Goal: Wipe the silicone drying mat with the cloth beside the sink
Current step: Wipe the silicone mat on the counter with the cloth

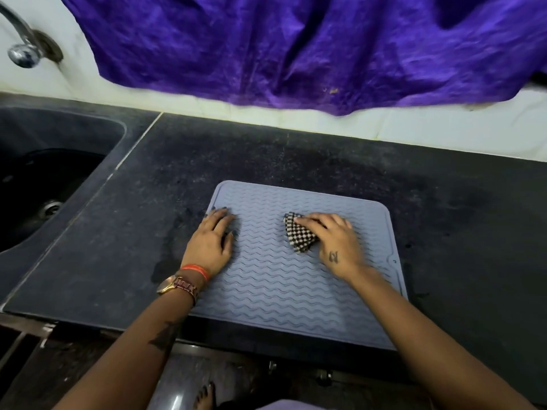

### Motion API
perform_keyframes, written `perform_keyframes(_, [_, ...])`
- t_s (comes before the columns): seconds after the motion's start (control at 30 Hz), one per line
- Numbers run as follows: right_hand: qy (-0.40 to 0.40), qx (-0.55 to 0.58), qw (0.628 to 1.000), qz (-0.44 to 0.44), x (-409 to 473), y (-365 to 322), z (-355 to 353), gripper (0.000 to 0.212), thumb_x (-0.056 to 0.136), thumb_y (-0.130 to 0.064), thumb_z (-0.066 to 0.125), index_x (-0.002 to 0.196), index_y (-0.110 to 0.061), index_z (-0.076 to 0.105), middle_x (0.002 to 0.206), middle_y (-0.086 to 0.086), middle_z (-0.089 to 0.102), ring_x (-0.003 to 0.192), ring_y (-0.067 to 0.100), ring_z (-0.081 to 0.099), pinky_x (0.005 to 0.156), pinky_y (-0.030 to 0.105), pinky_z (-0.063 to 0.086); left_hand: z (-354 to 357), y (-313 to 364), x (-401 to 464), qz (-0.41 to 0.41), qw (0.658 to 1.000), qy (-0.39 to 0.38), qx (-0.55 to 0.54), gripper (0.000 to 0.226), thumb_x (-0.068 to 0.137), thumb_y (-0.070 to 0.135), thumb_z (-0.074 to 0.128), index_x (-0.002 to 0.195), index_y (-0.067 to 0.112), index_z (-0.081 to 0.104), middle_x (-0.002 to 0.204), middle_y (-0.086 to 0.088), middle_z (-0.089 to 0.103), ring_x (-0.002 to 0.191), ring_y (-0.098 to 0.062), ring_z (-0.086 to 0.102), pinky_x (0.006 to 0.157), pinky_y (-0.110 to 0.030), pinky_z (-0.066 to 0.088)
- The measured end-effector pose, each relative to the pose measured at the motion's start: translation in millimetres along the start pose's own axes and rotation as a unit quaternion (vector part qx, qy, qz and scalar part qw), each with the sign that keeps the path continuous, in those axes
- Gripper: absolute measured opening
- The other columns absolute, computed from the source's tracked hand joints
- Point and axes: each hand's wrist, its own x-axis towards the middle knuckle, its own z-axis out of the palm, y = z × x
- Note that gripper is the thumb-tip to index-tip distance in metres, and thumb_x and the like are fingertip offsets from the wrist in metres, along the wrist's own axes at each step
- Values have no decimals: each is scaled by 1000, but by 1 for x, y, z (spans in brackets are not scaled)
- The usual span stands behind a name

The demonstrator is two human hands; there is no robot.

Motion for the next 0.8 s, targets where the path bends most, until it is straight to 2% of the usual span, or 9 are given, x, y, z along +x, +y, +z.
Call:
perform_keyframes(0.1, [-59,-64,996,-4,7,2,9,66,81,-6,55,139,-33,37,136,-4,47,120,21,42,94,36,31,-2,3,-1,2,1000,-4,2,49,87,25,40,131,7,50,143,-12,43,134,-29,36,114,-38,27])
perform_keyframes(0.17, [-81,-12,997,-15,19,9,3,63,79,-12,62,136,-32,43,133,-4,52,118,22,45,96,36,34,-4,5,-1,0,1000,-7,8,52,84,28,37,131,8,50,143,-11,43,134,-28,37,114,-37,26])
perform_keyframes(0.27, [-50,95,994,-1,43,23,-10,61,73,5,56,126,-25,57,126,2,60,114,26,53,99,42,40,-4,7,-2,-4,1000,-7,14,52,85,29,36,131,9,50,142,-10,44,133,-28,38,114,-38,28])
perform_keyframes(0.33, [-11,59,998,18,54,24,-9,63,75,6,52,129,-28,54,129,0,58,113,26,50,98,42,39,-4,6,-2,-3,1000,-5,19,51,86,29,36,131,10,51,142,-10,44,132,-27,39,113,-37,29])
perform_keyframes(0.47, [-103,-58,993,23,59,25,12,78,81,-1,53,143,-41,26,147,-3,34,126,24,33,103,40,28,-3,6,-1,-1,1000,4,20,48,87,28,37,129,10,53,141,-9,46,130,-27,42,111,-38,32])
perform_keyframes(0.57, [-108,12,994,17,68,37,2,71,80,-1,55,138,-40,39,145,-2,41,119,23,41,101,38,33,-2,5,-1,-1,1000,8,18,48,86,28,38,129,11,53,140,-8,47,130,-27,42,110,-37,33])
perform_keyframes(0.63, [-72,15,997,23,69,47,-4,62,81,-3,56,133,-37,48,141,-1,48,116,24,45,98,38,33,-1,4,-1,-2,1000,11,16,48,87,29,38,128,11,53,140,-8,48,129,-27,43,110,-36,33])
perform_keyframes(0.7, [-47,-51,997,42,61,56,-5,67,82,1,51,136,-38,43,143,-1,44,119,25,41,97,38,30,-1,3,-1,0,1000,17,12,47,87,29,39,127,11,54,139,-8,48,128,-26,43,108,-35,34])
perform_keyframes(0.8, [-79,-68,992,70,51,66,1,82,80,10,45,141,-42,29,148,-2,34,124,25,35,102,38,26,0,2,-1,2,1000,16,13,47,87,31,39,127,12,55,138,-7,49,128,-26,44,107,-36,35])
